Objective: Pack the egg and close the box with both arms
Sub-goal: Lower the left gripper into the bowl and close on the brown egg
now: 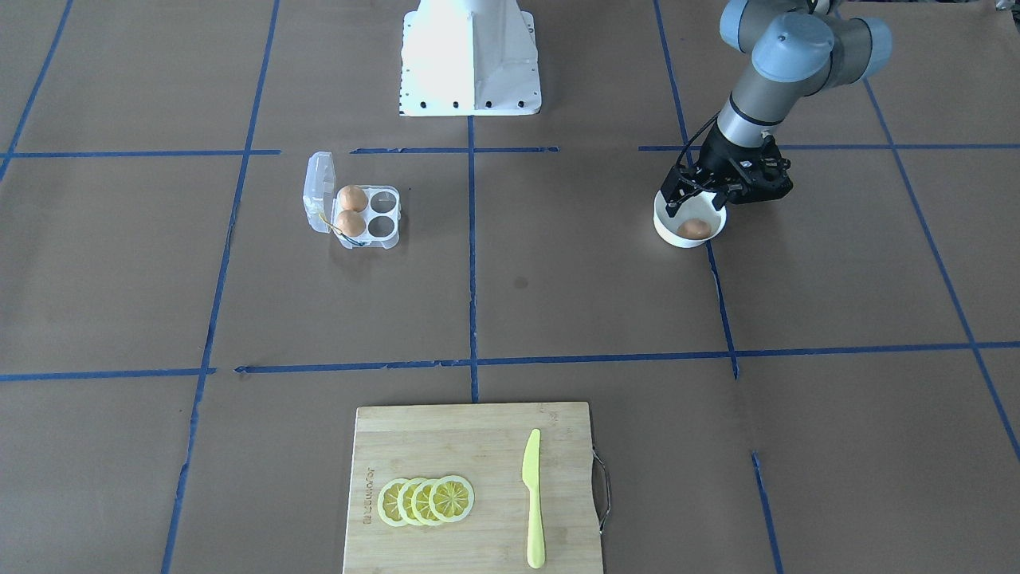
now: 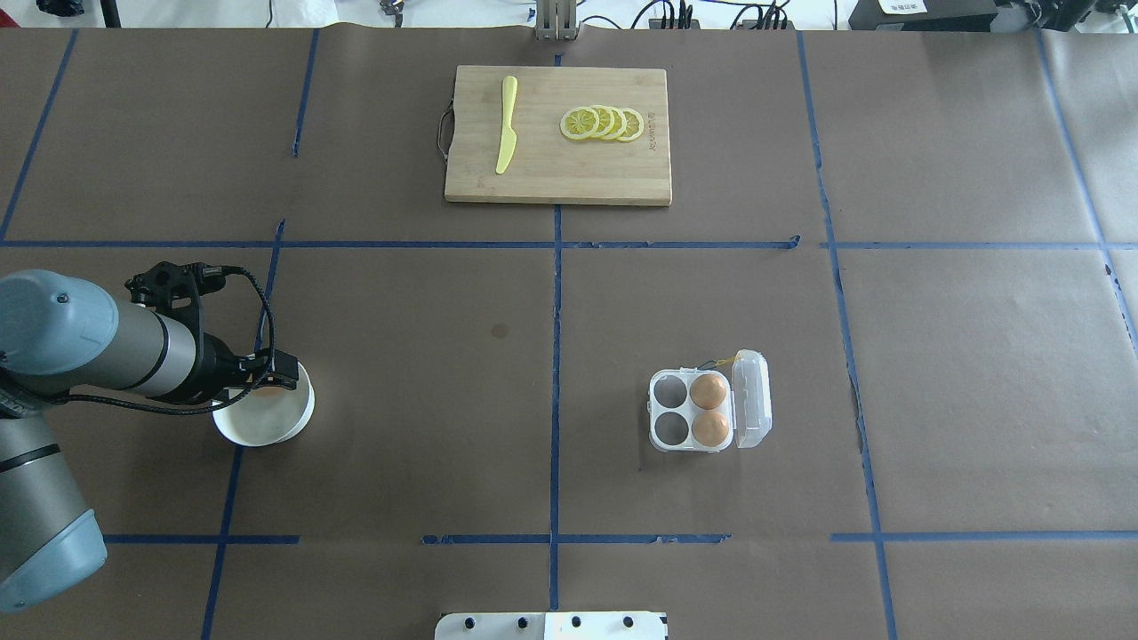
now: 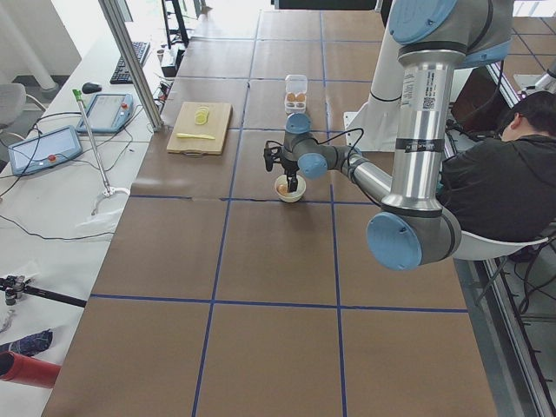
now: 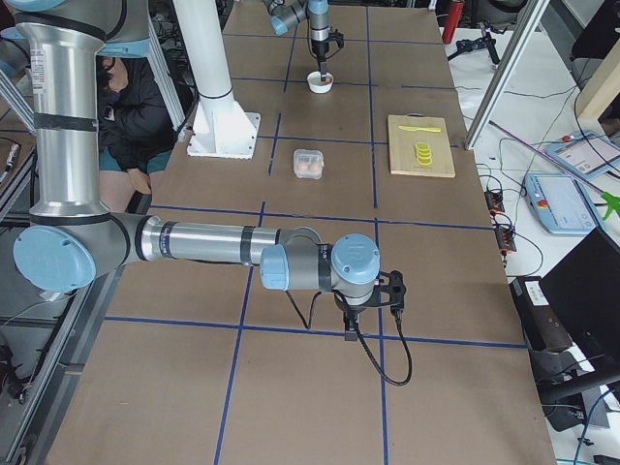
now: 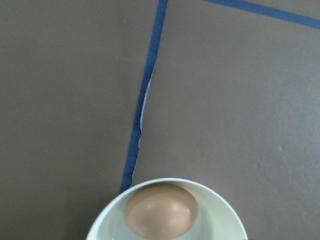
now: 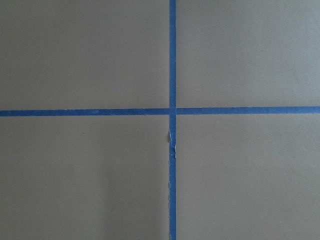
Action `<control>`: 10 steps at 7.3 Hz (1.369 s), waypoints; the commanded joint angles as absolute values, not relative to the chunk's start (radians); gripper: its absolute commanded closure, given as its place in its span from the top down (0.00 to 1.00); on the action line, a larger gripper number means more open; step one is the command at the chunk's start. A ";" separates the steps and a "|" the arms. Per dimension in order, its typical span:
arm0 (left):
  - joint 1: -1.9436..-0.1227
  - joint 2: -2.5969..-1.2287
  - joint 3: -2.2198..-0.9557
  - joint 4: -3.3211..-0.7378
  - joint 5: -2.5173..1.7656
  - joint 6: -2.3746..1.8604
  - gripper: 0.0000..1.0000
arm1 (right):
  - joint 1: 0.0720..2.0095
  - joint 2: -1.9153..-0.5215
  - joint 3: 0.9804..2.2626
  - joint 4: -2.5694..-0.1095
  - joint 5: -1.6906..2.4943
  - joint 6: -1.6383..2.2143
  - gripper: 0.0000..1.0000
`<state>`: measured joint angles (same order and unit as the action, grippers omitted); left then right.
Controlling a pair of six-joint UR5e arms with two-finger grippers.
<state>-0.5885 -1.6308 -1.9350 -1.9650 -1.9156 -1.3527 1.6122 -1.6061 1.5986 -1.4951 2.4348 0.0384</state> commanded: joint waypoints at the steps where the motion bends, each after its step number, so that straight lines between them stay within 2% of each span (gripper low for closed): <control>1: -0.578 -1.634 -1.914 -1.965 -1.914 -1.353 0.87 | 1.612 -1.606 1.598 -1.496 2.436 0.040 1.00; 7: -0.568 -1.669 -1.861 -1.963 -1.881 -1.356 0.87 | 1.612 -1.605 1.606 -1.496 2.437 0.040 1.00; 10: -0.571 -1.664 -1.861 -1.962 -1.881 -1.356 0.82 | 1.612 -1.605 1.606 -1.494 2.477 0.038 1.00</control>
<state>-0.5698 -1.6661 -1.8613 -1.9625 -1.8807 -1.3560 1.6122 -1.6045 1.6052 -1.4953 2.4609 0.0389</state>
